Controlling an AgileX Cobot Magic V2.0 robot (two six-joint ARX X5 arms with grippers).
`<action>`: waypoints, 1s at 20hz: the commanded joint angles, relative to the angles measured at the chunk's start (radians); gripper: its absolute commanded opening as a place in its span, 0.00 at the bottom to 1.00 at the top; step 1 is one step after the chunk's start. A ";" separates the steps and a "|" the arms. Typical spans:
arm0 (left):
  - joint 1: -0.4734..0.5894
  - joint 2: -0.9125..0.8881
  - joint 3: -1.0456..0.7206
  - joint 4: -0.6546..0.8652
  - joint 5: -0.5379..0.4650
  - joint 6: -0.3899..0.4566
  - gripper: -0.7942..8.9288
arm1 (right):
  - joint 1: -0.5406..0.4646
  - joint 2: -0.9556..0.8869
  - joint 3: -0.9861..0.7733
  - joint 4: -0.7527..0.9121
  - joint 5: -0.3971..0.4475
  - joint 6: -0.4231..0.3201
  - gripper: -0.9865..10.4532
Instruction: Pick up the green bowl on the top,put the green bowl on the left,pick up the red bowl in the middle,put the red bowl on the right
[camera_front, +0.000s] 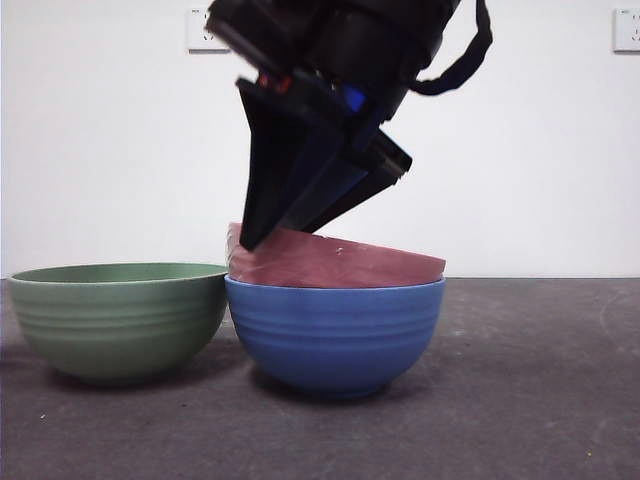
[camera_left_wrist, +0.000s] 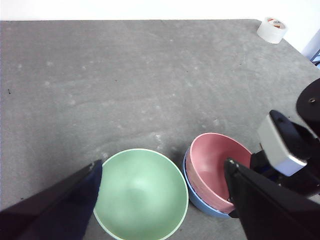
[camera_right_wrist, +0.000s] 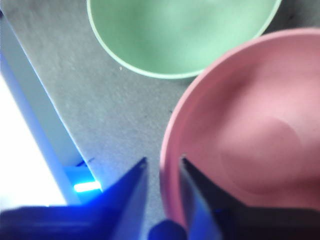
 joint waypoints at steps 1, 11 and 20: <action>0.001 -0.003 -0.001 -0.002 0.002 -0.006 0.50 | 0.002 0.012 0.001 0.003 0.006 -0.014 0.09; 0.001 -0.003 -0.001 -0.010 0.000 -0.003 0.50 | 0.016 -0.024 0.012 0.009 0.085 -0.012 0.07; 0.001 0.001 -0.001 0.006 -0.001 -0.003 0.50 | 0.036 -0.157 0.016 0.006 0.211 -0.013 0.07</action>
